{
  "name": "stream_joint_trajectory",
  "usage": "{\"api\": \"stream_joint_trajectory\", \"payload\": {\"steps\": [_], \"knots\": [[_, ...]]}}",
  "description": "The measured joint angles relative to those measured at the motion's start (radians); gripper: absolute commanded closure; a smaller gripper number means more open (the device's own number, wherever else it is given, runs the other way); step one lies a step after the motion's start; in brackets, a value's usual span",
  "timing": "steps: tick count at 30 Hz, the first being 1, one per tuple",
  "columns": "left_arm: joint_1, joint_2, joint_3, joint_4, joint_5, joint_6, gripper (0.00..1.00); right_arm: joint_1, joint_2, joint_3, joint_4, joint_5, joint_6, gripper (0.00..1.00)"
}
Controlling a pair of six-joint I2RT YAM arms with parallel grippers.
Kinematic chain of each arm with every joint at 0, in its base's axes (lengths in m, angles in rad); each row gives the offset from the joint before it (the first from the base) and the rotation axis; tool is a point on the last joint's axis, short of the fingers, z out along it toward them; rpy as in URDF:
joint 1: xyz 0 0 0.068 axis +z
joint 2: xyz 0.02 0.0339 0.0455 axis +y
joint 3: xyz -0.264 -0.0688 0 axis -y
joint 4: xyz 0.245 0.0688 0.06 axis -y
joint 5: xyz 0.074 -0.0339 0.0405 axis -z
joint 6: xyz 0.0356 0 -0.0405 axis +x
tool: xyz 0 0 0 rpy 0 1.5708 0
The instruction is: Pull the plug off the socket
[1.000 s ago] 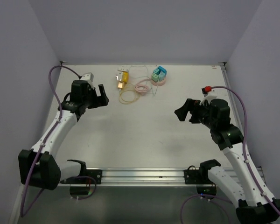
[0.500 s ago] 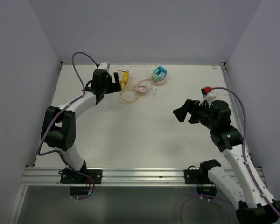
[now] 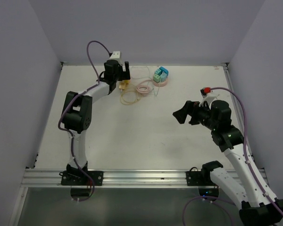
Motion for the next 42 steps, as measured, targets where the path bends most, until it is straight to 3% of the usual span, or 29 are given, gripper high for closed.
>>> {"api": "stream_joint_trajectory", "payload": {"steps": [13, 28, 37, 42], "knots": [[-0.075, 0.140, 0.154, -0.037, -0.127, 0.167, 0.06, 0.000, 0.012, -0.014, 0.004, -0.002, 0.000, 0.01], [-0.077, 0.235, 0.261, -0.129, -0.186, 0.179, 0.16, 0.000, 0.021, -0.015, 0.007, -0.002, 0.000, 0.01], [-0.072, 0.227, 0.250, -0.132, -0.177, 0.158, 0.07, 0.000, 0.021, -0.017, 0.008, -0.002, 0.000, 0.01], [-0.058, 0.216, 0.235, -0.136, -0.168, 0.153, 0.16, 0.000, 0.021, -0.017, 0.008, -0.002, 0.000, 0.01]]}}
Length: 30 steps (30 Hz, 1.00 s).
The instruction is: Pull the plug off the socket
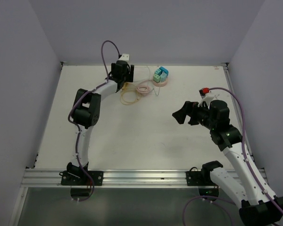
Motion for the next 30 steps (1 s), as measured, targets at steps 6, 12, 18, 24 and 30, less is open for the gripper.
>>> {"api": "stream_joint_trajectory", "payload": {"steps": [6, 12, 18, 24, 30], "knots": [[0.013, -0.008, -0.016, 0.001, 0.011, -0.010, 0.37, 0.000, 0.000, 0.000, 0.000, 0.000, 0.000, 0.01], [0.020, -0.037, -0.059, 0.013, 0.024, -0.016, 0.49, 0.000, 0.000, 0.000, 0.000, 0.000, 0.000, 0.01], [0.024, -0.119, -0.140, -0.066, 0.026, -0.047, 0.48, 0.000, 0.000, 0.000, 0.001, -0.001, 0.000, 0.01], [0.025, -0.217, -0.217, -0.207, 0.025, -0.129, 0.20, 0.000, 0.000, 0.000, 0.013, -0.001, 0.000, 0.01], [0.019, -0.277, -0.279, -0.301, 0.054, -0.180, 0.04, 0.000, 0.000, 0.000, 0.014, -0.002, 0.000, 0.01]]}}
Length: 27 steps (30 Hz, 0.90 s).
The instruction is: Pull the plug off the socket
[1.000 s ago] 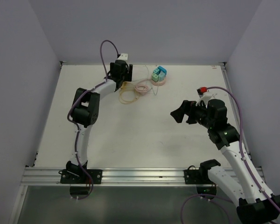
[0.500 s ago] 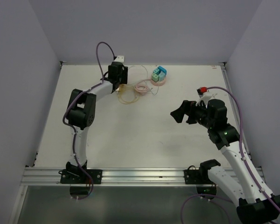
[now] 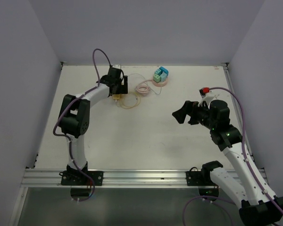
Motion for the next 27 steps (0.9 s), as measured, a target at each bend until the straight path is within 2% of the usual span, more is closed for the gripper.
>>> {"api": "stream_joint_trajectory", "payload": {"steps": [9, 17, 27], "knots": [[-0.001, -0.098, -0.028, -0.043, 0.023, 0.010, 0.04, 0.000, -0.005, 0.000, -0.001, -0.003, -0.001, 0.01], [-0.001, -0.202, -0.064, -0.006, -0.006, 0.023, 0.07, 0.000, -0.015, 0.000, -0.001, -0.003, -0.001, 0.01], [-0.001, -0.059, 0.035, 0.011, -0.074, -0.003, 0.12, 0.000, -0.015, 0.000, -0.002, -0.003, -0.003, 0.01]]}}
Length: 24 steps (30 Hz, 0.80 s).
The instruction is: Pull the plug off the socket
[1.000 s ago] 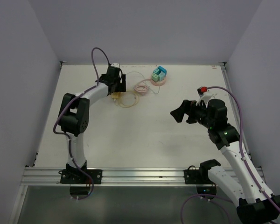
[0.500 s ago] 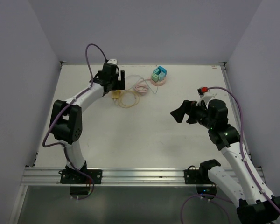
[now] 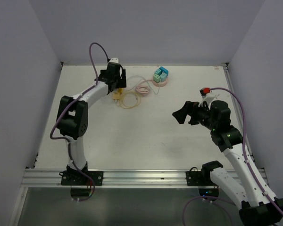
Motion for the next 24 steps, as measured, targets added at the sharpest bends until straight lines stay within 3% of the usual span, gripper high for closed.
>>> {"api": "stream_joint_trajectory", "payload": {"steps": [21, 24], "knots": [[-0.028, 0.116, 0.060, 0.000, -0.072, 0.021, 0.27, 0.000, 0.000, 0.000, 0.000, 0.000, -0.003, 0.01], [-0.028, 0.123, 0.060, -0.001, -0.074, 0.022, 0.35, 0.000, 0.000, 0.000, 0.000, 0.000, -0.003, 0.01]]}}
